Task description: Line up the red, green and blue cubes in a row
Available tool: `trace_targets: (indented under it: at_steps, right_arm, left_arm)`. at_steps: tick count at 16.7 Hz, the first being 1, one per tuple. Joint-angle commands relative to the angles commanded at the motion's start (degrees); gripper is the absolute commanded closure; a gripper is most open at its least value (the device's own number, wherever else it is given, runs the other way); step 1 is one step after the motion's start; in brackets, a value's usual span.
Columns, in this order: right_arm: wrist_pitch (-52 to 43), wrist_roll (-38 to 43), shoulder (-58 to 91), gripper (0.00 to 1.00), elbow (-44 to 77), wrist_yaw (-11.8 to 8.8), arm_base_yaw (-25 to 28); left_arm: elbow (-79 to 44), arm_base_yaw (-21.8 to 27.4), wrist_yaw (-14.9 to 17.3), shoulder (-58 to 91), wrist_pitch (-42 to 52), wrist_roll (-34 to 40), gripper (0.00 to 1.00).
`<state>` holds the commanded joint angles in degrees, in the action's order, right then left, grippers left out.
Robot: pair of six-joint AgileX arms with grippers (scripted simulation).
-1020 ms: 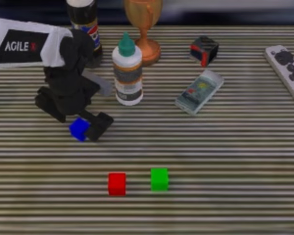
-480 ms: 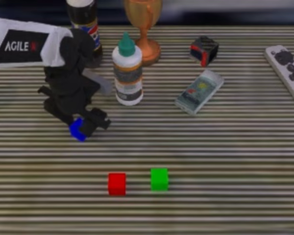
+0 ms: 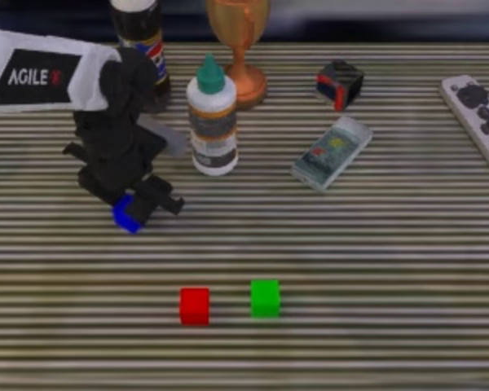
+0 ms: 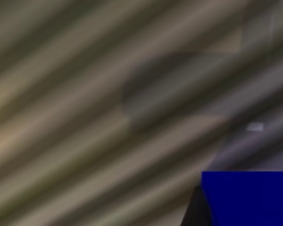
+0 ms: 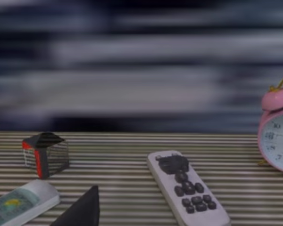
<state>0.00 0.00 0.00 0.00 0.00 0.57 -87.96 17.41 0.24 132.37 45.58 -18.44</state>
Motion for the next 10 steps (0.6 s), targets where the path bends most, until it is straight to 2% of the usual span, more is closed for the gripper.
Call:
trace_targets:
  at_steps: [4,10]
  right_arm:
    - [0.0,0.0,0.0,0.0,0.0,0.0,0.0]
    - [0.0,0.0,0.0,0.0,0.0,0.0,0.0]
  left_arm:
    - [-1.4,0.1,0.8,-2.8,2.0,0.3,1.0]
    - [-7.4,-0.8,0.7,-7.3,12.9,0.4,1.0]
